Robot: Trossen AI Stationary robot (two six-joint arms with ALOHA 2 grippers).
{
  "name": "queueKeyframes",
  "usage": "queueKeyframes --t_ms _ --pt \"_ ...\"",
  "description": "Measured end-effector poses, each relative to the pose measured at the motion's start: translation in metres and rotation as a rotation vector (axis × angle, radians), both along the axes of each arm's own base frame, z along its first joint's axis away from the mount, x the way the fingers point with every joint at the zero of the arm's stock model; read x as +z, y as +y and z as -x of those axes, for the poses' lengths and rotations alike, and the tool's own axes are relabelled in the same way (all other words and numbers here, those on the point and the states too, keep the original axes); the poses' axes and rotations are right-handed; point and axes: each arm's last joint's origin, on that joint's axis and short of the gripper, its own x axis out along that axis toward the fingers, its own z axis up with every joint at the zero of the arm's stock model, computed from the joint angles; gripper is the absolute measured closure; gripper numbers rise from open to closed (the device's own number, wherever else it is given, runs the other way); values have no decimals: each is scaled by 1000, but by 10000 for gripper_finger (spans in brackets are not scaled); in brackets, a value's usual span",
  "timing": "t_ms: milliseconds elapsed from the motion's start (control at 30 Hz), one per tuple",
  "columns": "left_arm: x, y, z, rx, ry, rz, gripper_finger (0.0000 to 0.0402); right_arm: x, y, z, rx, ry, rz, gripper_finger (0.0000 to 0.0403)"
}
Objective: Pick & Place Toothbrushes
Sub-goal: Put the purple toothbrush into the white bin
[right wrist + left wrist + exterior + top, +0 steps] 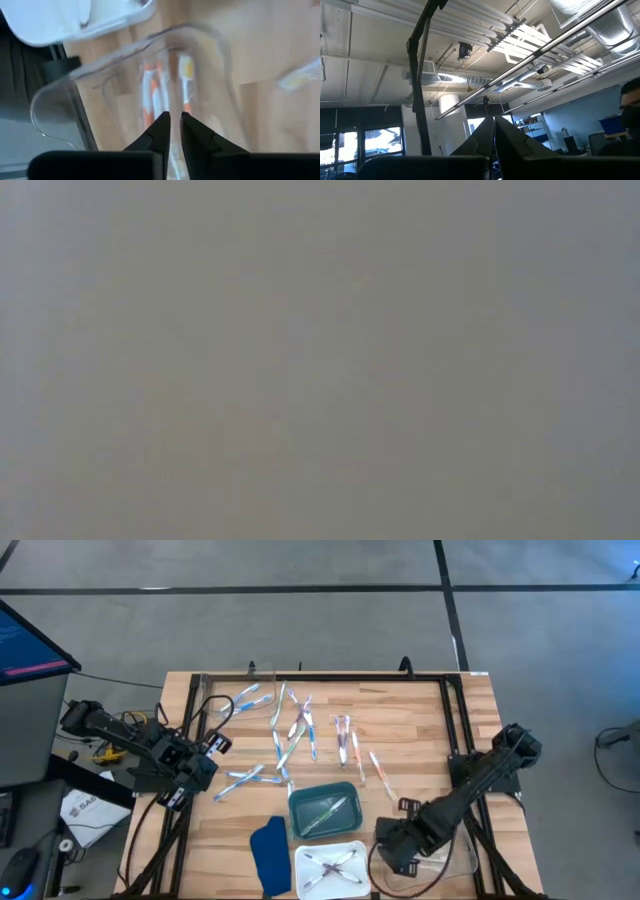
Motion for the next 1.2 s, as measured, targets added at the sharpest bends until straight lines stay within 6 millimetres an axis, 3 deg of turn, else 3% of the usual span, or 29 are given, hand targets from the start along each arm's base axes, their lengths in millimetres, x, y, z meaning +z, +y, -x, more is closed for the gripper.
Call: queueKeyframes --t_ms 233,767,967,1200 --pt "0 0 0 -3 3 1 394 23 -28 -15 -97 5 53 393" --pt "-1 0 -1 -18 27 11 394 25 -90 -49 -195 -21 111 399" --pt "-1 0 -1 -26 37 16 394 31 -90 -60 -108 -210 205 399" --pt "-2 -1 -2 -29 50 15 394 62 -84 -48 -95 -461 343 399"
